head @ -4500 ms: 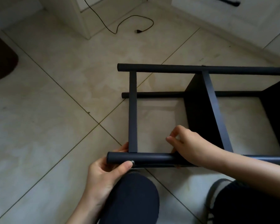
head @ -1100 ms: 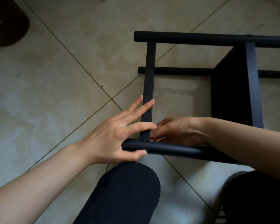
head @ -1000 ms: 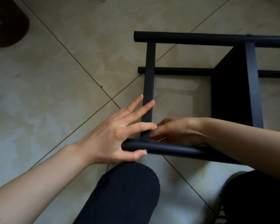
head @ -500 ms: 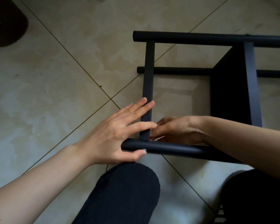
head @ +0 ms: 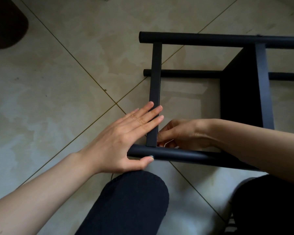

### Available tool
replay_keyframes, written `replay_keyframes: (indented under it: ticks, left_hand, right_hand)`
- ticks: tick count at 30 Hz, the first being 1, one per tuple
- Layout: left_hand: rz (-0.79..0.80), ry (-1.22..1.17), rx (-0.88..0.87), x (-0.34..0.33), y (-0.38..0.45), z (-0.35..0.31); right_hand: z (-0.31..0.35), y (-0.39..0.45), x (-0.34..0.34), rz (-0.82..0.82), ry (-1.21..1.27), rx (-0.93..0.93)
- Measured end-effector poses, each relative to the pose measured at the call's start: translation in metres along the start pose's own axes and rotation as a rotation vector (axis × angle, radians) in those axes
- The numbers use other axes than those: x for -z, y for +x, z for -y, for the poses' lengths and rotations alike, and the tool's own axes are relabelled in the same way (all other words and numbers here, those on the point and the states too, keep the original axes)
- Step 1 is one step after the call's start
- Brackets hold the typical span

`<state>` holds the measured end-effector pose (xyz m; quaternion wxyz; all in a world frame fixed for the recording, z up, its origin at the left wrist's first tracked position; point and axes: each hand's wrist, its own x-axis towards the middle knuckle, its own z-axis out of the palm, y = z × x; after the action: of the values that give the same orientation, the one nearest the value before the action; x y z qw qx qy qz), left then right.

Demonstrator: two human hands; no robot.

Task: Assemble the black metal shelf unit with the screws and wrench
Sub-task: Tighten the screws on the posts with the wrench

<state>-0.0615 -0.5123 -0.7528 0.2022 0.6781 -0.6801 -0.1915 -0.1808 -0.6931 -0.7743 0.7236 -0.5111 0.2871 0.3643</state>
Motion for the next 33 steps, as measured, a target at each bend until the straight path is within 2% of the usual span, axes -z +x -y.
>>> replay_keyframes:
  ticks: [5, 14, 21, 33]
  left_hand:
    - [0.001, -0.011, 0.000, -0.0006, -0.0005, 0.0001]
    - [0.006, -0.015, 0.003, -0.0014, -0.0005, 0.0011]
    - [0.008, -0.029, 0.013, -0.0015, -0.0005, 0.0011]
    - [0.002, -0.041, 0.018, -0.0016, -0.0003, 0.0001]
  right_hand:
    - [-0.0039, -0.0016, 0.0042, 0.069, 0.086, 0.041]
    - [-0.0032, 0.0016, 0.0039, 0.038, -0.017, 0.022]
    - [-0.0054, -0.0008, 0.0056, 0.085, 0.065, 0.056]
    - [-0.0027, 0.0009, -0.0027, 0.036, 0.008, 0.007]
